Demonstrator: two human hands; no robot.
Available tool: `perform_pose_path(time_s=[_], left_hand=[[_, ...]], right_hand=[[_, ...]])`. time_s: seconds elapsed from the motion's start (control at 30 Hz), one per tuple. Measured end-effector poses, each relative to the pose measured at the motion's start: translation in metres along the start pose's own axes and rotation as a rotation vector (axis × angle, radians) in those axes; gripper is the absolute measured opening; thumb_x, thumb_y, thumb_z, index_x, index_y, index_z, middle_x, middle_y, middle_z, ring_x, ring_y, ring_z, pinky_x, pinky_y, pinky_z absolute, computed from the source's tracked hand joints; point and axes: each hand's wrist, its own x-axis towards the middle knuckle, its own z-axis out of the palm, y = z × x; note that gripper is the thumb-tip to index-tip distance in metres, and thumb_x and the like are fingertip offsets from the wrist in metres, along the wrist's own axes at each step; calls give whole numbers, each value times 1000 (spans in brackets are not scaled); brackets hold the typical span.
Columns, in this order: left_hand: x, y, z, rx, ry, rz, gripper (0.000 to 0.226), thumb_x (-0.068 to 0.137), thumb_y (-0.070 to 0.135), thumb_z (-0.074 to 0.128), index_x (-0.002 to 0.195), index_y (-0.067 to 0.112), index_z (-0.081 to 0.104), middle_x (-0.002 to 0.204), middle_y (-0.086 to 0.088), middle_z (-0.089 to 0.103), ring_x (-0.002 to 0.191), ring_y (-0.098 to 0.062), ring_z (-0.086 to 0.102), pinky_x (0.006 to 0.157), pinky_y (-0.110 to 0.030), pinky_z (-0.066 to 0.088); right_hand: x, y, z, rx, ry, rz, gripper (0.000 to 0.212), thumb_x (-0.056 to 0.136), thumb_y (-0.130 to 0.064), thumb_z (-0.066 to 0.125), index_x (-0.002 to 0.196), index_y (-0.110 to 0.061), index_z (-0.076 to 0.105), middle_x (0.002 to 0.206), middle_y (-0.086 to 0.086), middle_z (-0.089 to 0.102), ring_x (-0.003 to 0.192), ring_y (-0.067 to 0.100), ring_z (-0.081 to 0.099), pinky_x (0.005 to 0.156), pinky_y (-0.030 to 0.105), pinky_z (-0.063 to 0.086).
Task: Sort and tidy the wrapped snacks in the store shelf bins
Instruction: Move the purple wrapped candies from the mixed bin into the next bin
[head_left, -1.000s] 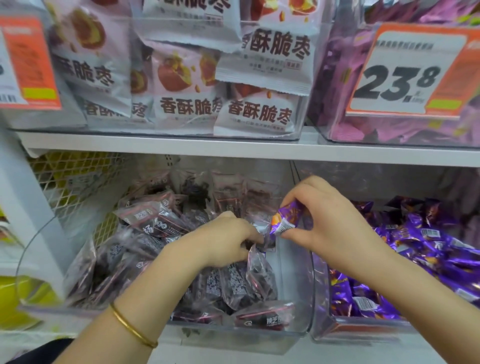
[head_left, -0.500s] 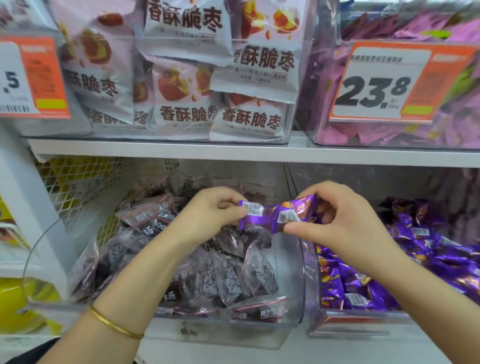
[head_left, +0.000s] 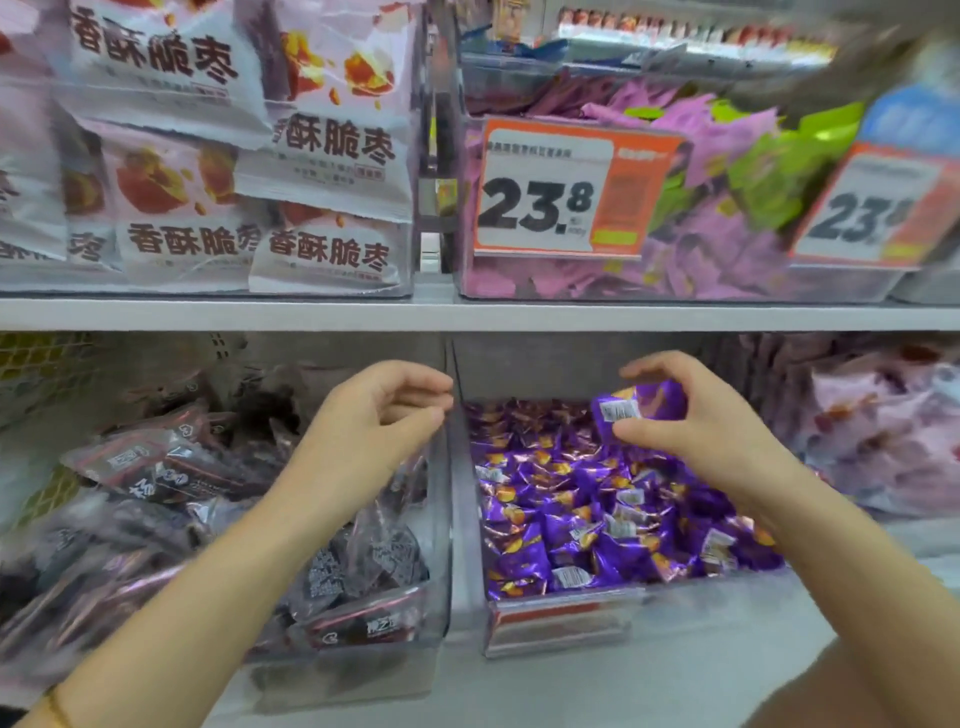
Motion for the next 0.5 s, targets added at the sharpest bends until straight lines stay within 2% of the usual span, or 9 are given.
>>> perform_pose_path(time_s=[0.07, 0.17, 0.23, 0.3, 0.33, 0.4, 0.5], left_hand=[[3, -6, 8, 70, 54, 42, 31, 84, -2, 59, 90, 27, 64, 96, 3, 68, 87, -11, 63, 73, -11, 49], [7, -15, 22, 199, 75, 100, 33, 85, 10, 62, 93, 42, 60, 102, 5, 62, 96, -12, 59, 84, -24, 47], [10, -18, 33, 266, 54, 133, 34, 86, 14, 62, 95, 46, 56, 107, 6, 58, 102, -10, 55, 83, -19, 43], [11, -19, 40, 337, 45, 160, 36, 86, 13, 62, 95, 47, 53, 106, 10, 55, 105, -9, 52, 79, -12, 38], [12, -20, 41, 354, 46, 165, 37, 85, 12, 62, 94, 47, 52, 105, 12, 54, 105, -9, 51, 78, -10, 37], [12, -21, 40, 350, 32, 154, 38, 85, 11, 62, 94, 46, 53, 106, 8, 55, 103, -9, 53, 79, -11, 37], [14, -20, 31, 317, 19, 135, 38, 85, 8, 62, 95, 44, 56, 112, 0, 59, 104, -11, 57, 85, -18, 41]], right_hand=[[10, 33, -19, -139, 20, 32, 38, 70, -2, 76, 99, -20, 59, 96, 2, 61, 77, 13, 53, 66, 3, 39], [29, 74, -30, -295, 60, 59, 30, 72, -7, 75, 97, -17, 62, 97, 8, 61, 83, 19, 53, 72, 19, 37], [44, 92, -32, -432, 119, 45, 29, 76, -14, 72, 103, -11, 62, 98, 15, 58, 89, 24, 52, 75, 22, 33], [54, 105, -32, -604, 137, 30, 29, 83, -22, 65, 107, -6, 60, 103, 19, 55, 99, 34, 51, 82, 29, 38], [56, 110, -31, -713, 104, 41, 30, 87, -26, 60, 109, -6, 59, 108, 20, 53, 104, 38, 50, 86, 35, 41], [54, 115, -28, -946, -67, 117, 34, 92, -30, 51, 117, -7, 56, 121, 18, 48, 115, 38, 44, 92, 41, 42], [48, 106, -24, -1061, -229, 218, 40, 88, -31, 52, 121, -9, 55, 131, 12, 44, 123, 33, 37, 96, 41, 40]])
